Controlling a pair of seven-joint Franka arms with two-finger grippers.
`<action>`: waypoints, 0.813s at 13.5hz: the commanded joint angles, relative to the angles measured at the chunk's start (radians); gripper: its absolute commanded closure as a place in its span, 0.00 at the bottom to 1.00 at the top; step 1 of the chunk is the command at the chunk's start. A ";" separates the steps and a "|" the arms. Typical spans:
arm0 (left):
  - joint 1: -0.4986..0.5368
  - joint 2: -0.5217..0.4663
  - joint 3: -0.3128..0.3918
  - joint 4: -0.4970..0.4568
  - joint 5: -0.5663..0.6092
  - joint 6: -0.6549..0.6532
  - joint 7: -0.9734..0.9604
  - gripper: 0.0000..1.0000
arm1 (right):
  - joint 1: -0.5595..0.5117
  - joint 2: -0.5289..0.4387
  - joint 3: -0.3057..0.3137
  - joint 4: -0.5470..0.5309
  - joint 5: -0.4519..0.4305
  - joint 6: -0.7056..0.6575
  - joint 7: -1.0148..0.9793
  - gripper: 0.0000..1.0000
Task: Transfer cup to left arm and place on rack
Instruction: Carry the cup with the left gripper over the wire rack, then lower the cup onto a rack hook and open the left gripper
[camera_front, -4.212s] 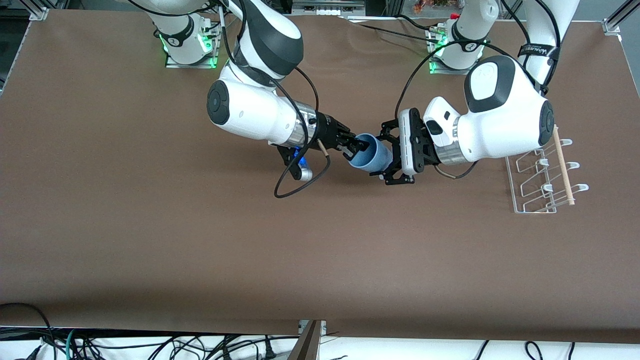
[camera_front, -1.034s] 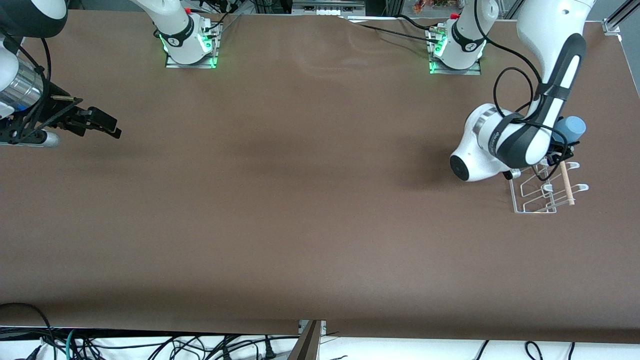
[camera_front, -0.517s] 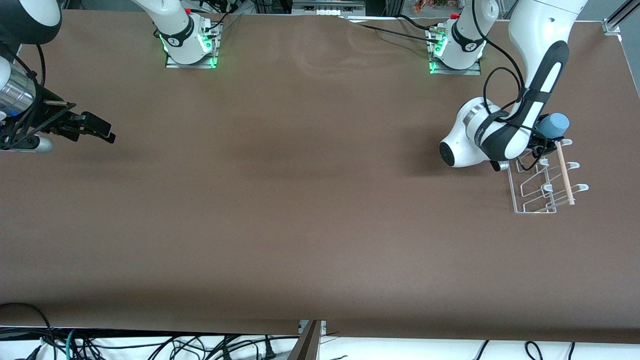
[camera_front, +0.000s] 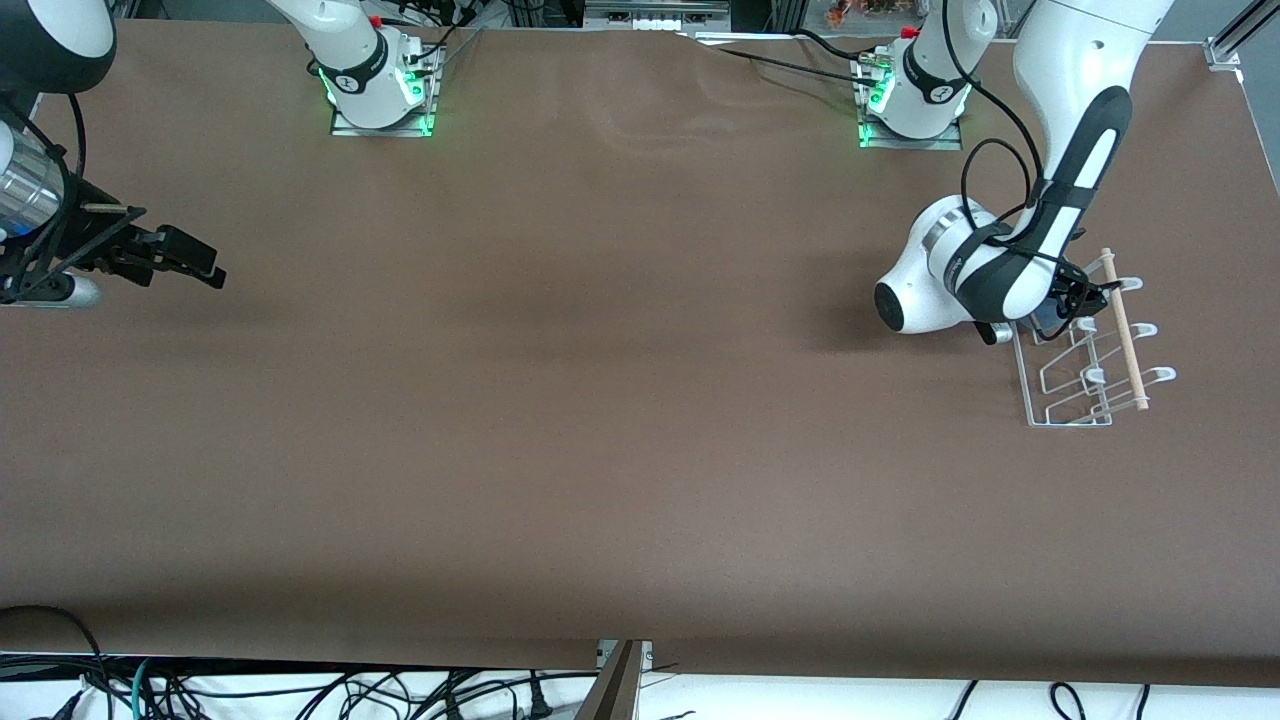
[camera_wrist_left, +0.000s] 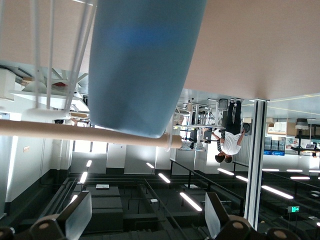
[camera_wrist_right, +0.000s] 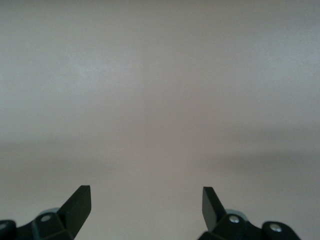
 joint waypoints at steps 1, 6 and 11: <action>0.015 -0.042 -0.003 0.103 -0.100 -0.004 -0.007 0.00 | -0.005 0.017 0.019 0.032 -0.006 -0.019 -0.011 0.02; 0.053 -0.078 0.007 0.402 -0.441 -0.009 -0.070 0.00 | 0.009 0.028 0.019 0.035 -0.007 -0.021 -0.013 0.02; 0.099 -0.085 0.006 0.642 -0.829 0.002 -0.337 0.00 | 0.009 0.028 0.019 0.035 -0.007 -0.021 -0.013 0.02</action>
